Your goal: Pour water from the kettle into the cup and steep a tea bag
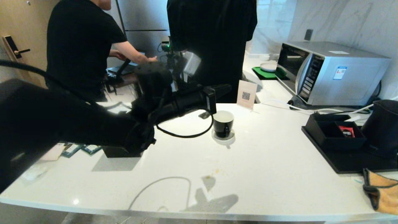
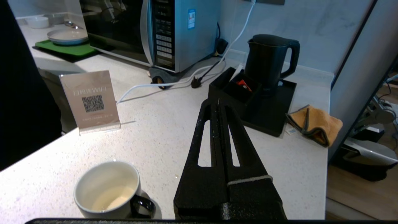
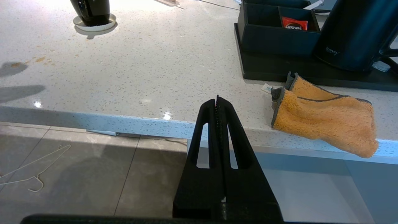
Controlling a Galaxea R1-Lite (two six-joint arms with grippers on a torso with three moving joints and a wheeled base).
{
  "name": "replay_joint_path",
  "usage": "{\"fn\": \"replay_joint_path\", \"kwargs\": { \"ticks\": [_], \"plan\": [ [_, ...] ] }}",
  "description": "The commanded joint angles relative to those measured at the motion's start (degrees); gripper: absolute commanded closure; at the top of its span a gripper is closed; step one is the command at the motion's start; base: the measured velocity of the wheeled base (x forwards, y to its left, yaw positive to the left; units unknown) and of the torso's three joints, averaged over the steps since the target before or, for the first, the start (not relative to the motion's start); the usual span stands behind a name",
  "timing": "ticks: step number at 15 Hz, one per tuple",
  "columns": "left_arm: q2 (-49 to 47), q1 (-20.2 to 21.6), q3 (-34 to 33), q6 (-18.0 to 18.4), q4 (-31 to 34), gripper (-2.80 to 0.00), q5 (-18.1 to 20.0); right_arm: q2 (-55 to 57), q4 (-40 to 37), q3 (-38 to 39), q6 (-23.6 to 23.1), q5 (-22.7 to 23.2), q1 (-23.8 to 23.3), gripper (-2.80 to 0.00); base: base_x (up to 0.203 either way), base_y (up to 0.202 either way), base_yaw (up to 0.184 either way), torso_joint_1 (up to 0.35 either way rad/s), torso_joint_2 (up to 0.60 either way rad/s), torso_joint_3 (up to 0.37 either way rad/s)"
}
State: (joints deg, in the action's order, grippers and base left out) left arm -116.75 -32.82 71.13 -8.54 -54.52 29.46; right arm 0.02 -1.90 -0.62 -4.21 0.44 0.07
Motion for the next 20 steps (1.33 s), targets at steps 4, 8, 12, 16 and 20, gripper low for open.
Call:
{"fn": "replay_joint_path", "kwargs": {
  "ticks": [4, 8, 12, 16, 20],
  "plan": [
    [-5.5, 1.11, 8.37, -0.15, 1.58, 0.0, 0.22, -0.02, -0.04, 0.09, -0.1, 0.0, 0.01, 0.0, 0.0, 0.0, 0.0, 0.0, 0.0, 0.0],
    [-9.08, 2.45, 15.9, -0.15, 4.52, 0.0, 0.32, -0.02, -0.04, 0.08, -0.03, 0.0, 0.01, 0.0, 0.0, 0.0, 0.0, 0.0, 0.0, 0.0],
    [-14.13, 3.42, 25.59, -0.16, 8.52, 0.0, 0.33, 0.04, -0.04, 0.01, -0.01, 0.0, 0.01, 0.0, 0.0, 0.0, 0.0, 0.0, 0.0, 0.0],
    [-20.64, 4.16, 36.62, -0.16, 12.91, 0.0, 0.33, 0.06, -0.04, 0.01, -0.01, 0.0, 0.01, 0.0, 0.0, 0.0, 0.0, 0.0, 0.0, 0.0],
    [-26.1, 4.54, 42.89, -0.15, 16.55, 0.0, 0.52, 0.03, -0.04, 0.01, 0.16, 0.0, 0.01, 0.0, 0.0, 0.0, 0.0, 0.0, 0.0, 0.0]
  ]
}}
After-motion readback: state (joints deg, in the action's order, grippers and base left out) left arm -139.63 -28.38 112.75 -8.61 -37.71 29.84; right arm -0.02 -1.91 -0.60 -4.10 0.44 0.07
